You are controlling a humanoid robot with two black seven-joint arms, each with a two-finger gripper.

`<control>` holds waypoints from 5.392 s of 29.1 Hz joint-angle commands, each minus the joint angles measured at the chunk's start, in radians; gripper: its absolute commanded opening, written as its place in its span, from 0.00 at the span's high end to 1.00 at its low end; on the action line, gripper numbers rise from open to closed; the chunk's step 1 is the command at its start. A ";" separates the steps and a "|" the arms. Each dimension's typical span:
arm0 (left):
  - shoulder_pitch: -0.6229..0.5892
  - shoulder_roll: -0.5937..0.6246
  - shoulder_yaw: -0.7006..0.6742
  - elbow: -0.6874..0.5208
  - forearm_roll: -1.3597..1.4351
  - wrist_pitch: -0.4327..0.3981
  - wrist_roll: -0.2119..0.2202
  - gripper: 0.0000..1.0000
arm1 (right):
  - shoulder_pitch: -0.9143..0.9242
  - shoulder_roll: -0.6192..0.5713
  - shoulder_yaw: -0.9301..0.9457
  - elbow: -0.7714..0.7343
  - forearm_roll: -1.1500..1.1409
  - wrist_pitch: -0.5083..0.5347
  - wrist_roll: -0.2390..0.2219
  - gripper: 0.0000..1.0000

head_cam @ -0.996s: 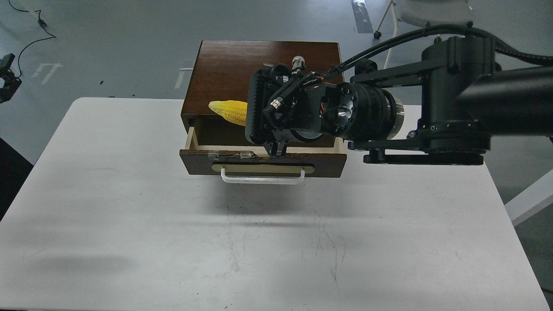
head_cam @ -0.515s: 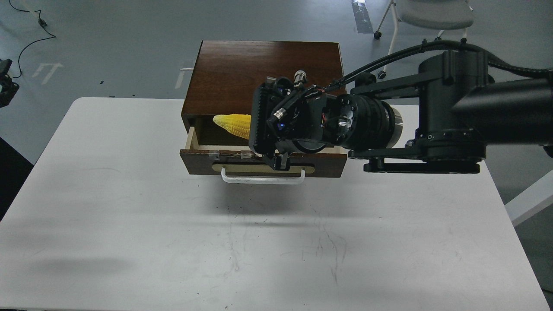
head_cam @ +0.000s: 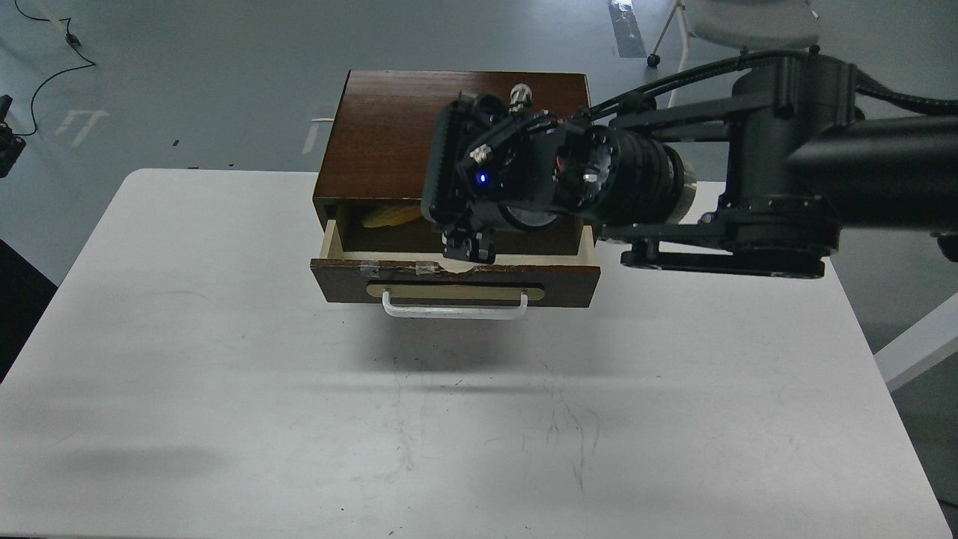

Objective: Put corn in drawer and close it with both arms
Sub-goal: 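Lower the corn into the drawer and open the right gripper, then withdraw the right gripper up and away from the drawer, then bring the left gripper down to the front of the open drawer, then push the drawer front with the left gripper toward the box until shut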

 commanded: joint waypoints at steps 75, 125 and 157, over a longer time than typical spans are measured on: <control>-0.241 -0.001 0.005 -0.447 1.220 0.000 0.007 0.07 | -1.103 0.091 1.353 -0.626 2.001 -0.001 0.188 0.00; 0.027 0.052 0.091 -1.250 1.697 0.000 -0.015 1.00 | -0.867 0.080 0.881 -0.953 1.988 -0.112 0.396 0.00; 0.012 -0.092 0.090 -1.046 1.870 0.000 0.005 1.00 | -0.869 0.082 0.901 -0.950 1.993 -0.104 0.396 0.00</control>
